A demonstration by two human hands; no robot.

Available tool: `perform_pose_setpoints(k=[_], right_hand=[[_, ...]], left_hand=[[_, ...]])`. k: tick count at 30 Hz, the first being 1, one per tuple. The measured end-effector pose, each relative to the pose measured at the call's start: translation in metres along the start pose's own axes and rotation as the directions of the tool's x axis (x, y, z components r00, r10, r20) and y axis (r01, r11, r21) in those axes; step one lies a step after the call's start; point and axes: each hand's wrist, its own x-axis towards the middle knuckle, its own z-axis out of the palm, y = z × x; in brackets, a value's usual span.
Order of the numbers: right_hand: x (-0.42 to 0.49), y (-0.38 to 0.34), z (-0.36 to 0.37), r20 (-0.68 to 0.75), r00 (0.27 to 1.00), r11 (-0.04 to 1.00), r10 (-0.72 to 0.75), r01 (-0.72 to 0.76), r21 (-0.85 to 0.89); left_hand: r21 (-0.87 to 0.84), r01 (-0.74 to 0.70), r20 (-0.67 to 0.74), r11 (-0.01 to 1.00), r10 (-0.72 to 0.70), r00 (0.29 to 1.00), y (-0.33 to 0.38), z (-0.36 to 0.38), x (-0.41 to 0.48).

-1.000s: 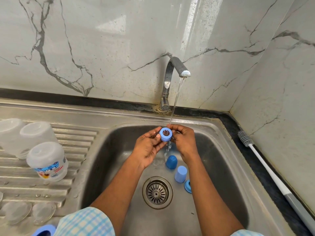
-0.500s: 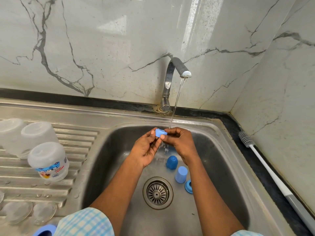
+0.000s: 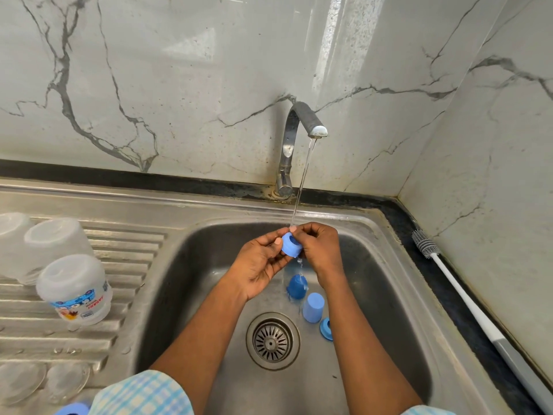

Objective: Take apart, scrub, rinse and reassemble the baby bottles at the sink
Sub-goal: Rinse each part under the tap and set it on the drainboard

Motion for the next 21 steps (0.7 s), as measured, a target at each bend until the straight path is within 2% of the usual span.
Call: perform_pose_setpoints(k=[7, 9, 12, 13, 15, 17, 19, 21], right_hand=[[-0.002, 0.001, -0.009, 0.231, 0.972, 0.995, 0.043, -0.063, 0.079], [0.0, 0.002, -0.009, 0.203, 0.977, 0.995, 0.062, -0.078, 0.069], [0.002, 0.004, -0.005, 0.062, 0.998, 0.999, 0.015, -0.012, -0.044], [0.001, 0.002, -0.004, 0.058, 0.998, 0.999, -0.003, 0.006, -0.043], [-0.003, -0.002, -0.002, 0.151, 0.989, 1.0, -0.004, 0.004, 0.001], [-0.006, -0.004, 0.0, 0.265, 0.964, 0.999, 0.002, 0.009, -0.041], [-0.007, -0.003, 0.003, 0.284, 0.959, 0.994, 0.004, 0.026, -0.103], [-0.007, -0.002, 0.003, 0.244, 0.968, 0.993, 0.055, -0.029, -0.111]], left_hand=[[-0.059, -0.032, -0.062, 0.998, 0.028, 0.998, 0.0, 0.0, -0.001], [-0.062, -0.016, -0.048, 0.998, 0.014, 0.999, 0.001, 0.0, -0.001], [-0.033, -0.004, -0.03, 0.999, 0.003, 1.0, 0.001, 0.002, -0.002], [-0.029, -0.012, -0.044, 1.0, 0.011, 0.999, 0.0, 0.002, -0.001], [-0.036, -0.045, -0.1, 0.998, 0.041, 0.994, -0.001, 0.002, -0.001], [-0.048, -0.082, -0.169, 0.996, 0.072, 0.983, -0.001, -0.001, 0.0], [-0.049, -0.093, -0.201, 0.995, 0.081, 0.976, 0.0, -0.003, 0.0], [-0.037, -0.08, -0.207, 0.996, 0.071, 0.976, 0.001, -0.001, 0.0]])
